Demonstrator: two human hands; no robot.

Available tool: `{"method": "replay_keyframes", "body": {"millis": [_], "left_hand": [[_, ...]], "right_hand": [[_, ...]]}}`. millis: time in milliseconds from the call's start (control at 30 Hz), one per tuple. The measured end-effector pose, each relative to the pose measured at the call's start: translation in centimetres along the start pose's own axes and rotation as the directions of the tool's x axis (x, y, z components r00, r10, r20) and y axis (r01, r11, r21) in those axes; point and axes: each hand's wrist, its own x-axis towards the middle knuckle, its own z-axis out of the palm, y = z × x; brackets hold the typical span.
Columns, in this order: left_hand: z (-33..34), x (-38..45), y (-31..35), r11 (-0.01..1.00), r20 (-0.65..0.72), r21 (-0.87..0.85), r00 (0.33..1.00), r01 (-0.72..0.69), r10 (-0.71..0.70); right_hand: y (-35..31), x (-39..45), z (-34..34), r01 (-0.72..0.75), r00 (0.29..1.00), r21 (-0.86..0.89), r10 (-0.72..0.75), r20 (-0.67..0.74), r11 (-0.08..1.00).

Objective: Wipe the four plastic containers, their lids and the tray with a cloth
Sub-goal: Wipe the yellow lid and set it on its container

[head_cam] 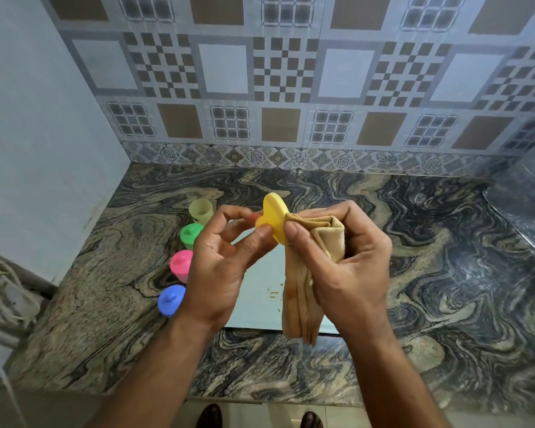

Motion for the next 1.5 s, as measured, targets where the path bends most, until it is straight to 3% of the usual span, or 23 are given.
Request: {"method": "replay_keyframes", "body": {"millis": [200, 433, 633, 833, 967, 1067, 1233, 1367, 1500], "left_hand": [[0.9, -0.5, 0.8, 0.967, -0.018, -0.199, 0.986, 0.158, -0.164], [1.0, -0.3, 0.0, 0.970, -0.100, -0.180, 0.978, 0.164, -0.183], [0.4, -0.2, -0.2, 0.999, -0.095, 0.004, 0.994, 0.047, -0.047], [-0.5, 0.2, 0.9, 0.965, 0.073, 0.238, 0.992, -0.114, 0.099], [-1.4, 0.6, 1.4, 0.963, 0.227, 0.244, 0.972, -0.117, 0.060], [-1.8, 1.0, 1.1, 0.949, 0.253, 0.293, 0.966, -0.120, 0.044], [-4.2, 3.2, 0.3, 0.898, 0.008, 0.421, 0.991, -0.127, 0.136], [-9.2, 7.4, 0.3, 0.818, -0.215, 0.574, 0.955, -0.047, 0.206], [-14.6, 13.4, -0.8, 0.638, -0.289, 0.766, 0.928, 0.078, 0.233]], "right_hand": [[0.5, 0.2, -1.1, 0.020, 0.991, -0.084, -0.032, -0.133, 0.996], [0.7, -0.2, -0.3, 0.177, 0.984, -0.222, -0.175, 0.027, 0.959], [1.2, 0.1, 0.1, 0.165, 0.984, -0.234, -0.175, -0.025, 0.958], [0.6, 2.0, -0.4, 0.048, 0.999, -0.122, -0.051, -0.014, 0.991], [0.2, 3.1, -0.5, -0.030, 0.998, -0.082, 0.034, 0.053, 0.996], [0.1, 3.6, -0.2, -0.106, 0.994, -0.054, 0.108, 0.034, 0.993], [1.6, 3.8, -0.8, -0.200, 0.977, -0.069, 0.194, -0.089, 0.977], [2.7, 3.3, -1.6, -0.239, 0.966, -0.072, 0.230, -0.121, 0.968], [3.3, 2.7, -1.5, -0.258, 0.963, -0.092, 0.249, -0.100, 0.962]]}}
